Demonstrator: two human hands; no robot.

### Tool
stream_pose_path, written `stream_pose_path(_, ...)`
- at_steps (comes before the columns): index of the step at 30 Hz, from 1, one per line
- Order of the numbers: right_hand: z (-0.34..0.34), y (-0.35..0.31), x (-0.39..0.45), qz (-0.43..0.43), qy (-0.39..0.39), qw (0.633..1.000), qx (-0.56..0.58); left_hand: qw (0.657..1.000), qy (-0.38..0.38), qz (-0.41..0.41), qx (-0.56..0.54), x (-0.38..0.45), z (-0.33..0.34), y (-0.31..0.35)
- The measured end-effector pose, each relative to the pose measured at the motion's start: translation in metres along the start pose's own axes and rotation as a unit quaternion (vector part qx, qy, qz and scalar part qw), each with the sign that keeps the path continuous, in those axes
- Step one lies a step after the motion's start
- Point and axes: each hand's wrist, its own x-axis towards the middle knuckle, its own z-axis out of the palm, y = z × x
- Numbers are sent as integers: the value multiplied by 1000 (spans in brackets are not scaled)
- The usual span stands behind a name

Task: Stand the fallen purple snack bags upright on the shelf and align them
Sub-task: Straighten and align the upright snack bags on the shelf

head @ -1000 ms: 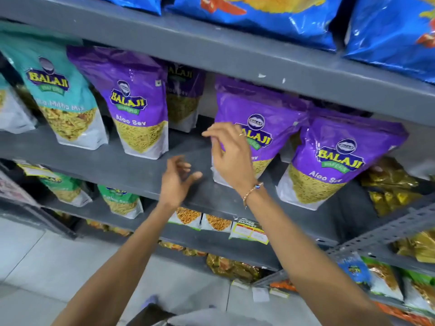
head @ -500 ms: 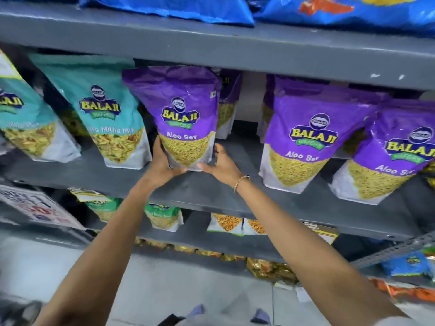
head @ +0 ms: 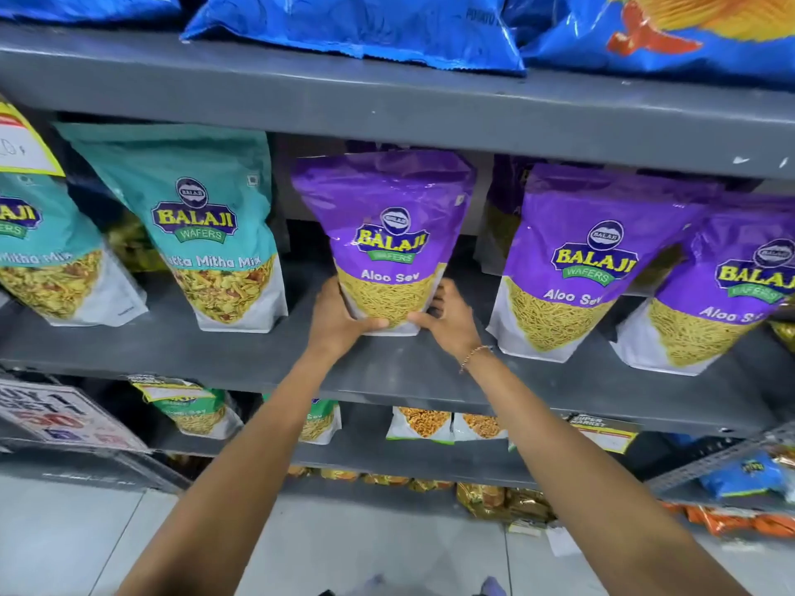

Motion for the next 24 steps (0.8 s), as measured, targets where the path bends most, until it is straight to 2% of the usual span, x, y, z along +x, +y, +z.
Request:
stream_pose_path(4, -17, 6, -9, -6, 8, 1000, 2, 1000, -10, 5, 1, -4, 20, 0)
stream_pose_path(6, -21, 4, -11, -5, -13, 1000, 3, 1000, -17, 5, 5, -2, 21, -4)
stream_pose_path(8, -26, -2, -10, 3, -45, 999, 15, 999, -42, -3, -6, 4, 17, -8)
stream_pose_path(10, -29, -7, -11, -1, -36, 998, 56, 996, -86, -13, -33, 10, 11, -14)
stream_pose_path(12, -35, -10, -11, -34, 35, 997, 67, 989, -134, -22, -62, 13, 6, -19)
stream_pose_path(15, -43, -15, -7, -76, 144, 986, -17, 979, -175, -30, -105, 16, 3, -25)
stream_pose_path(18, -39, -18, -3, -57, 221, 972, -57, 977, -173, -28, -122, 16, 4, -28)
stream_pose_path(20, -27, -20, -8, -45, 268, 961, -41, 976, -174, -24, -125, 15, 5, -29)
stream_pose_path(24, 4, -31, -34, -86, 340, 936, -33, 974, -178, -22, -142, 15, 5, -32)
